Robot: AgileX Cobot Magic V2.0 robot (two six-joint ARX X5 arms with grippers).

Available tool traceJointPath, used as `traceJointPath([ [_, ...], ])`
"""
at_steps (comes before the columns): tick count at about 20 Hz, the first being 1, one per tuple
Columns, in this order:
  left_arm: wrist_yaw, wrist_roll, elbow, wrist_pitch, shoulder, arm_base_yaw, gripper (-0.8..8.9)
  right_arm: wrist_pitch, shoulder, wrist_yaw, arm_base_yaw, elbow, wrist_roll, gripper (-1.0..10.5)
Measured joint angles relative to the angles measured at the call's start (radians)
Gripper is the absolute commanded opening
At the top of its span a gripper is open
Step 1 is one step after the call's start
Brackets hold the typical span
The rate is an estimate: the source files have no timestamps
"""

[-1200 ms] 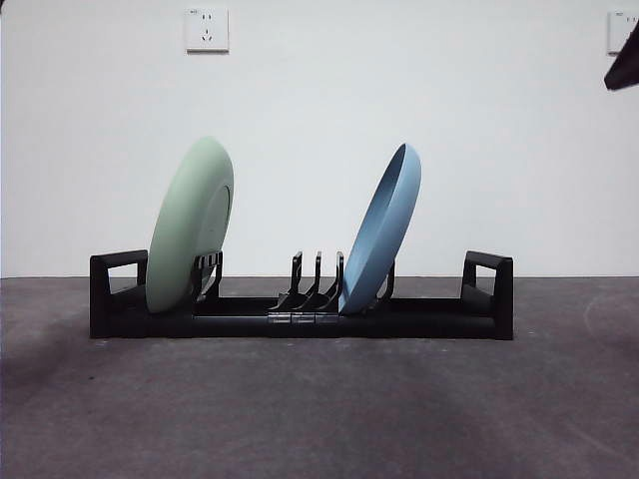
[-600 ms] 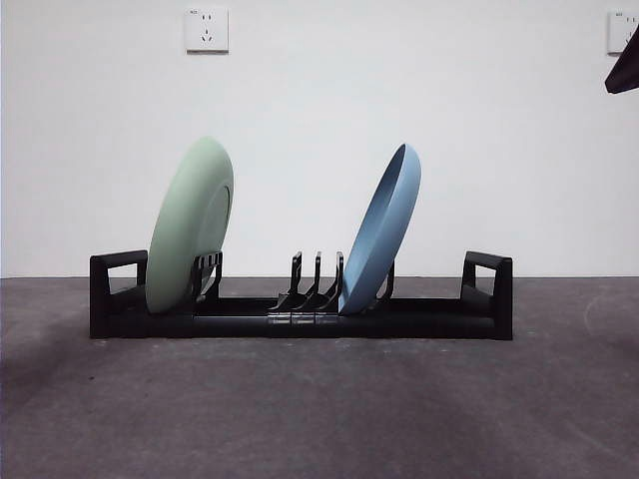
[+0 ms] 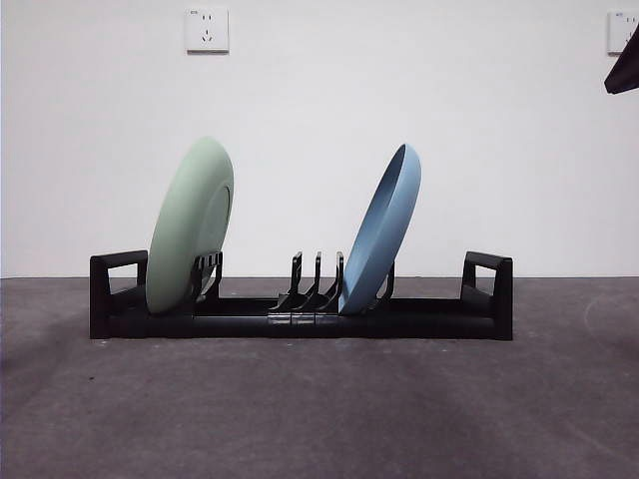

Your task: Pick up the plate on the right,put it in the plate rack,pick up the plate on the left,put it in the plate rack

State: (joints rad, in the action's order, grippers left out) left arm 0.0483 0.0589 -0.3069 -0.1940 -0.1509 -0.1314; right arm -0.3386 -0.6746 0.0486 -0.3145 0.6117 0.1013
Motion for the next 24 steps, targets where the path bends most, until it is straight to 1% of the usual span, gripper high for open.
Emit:
traceJointPath([
  [3, 0.001, 0.000, 0.140, 0.014, 0.067, 0.037, -0.03, 0.000, 0.000, 0.000, 0.000, 0.000, 0.000, 0.0],
  [8, 0.000, 0.000, 0.246, 0.031, 0.138, 0.046, -0.03, 0.000, 0.000, 0.000, 0.000, 0.000, 0.000, 0.0],
  [13, 0.000, 0.000, 0.289, 0.031, 0.146, 0.051, -0.03, 0.000, 0.000, 0.000, 0.000, 0.000, 0.000, 0.0],
  [24, 0.000, 0.000, 0.289, 0.015, 0.146, 0.051, -0.03, 0.000, 0.000, 0.000, 0.000, 0.000, 0.000, 0.0],
])
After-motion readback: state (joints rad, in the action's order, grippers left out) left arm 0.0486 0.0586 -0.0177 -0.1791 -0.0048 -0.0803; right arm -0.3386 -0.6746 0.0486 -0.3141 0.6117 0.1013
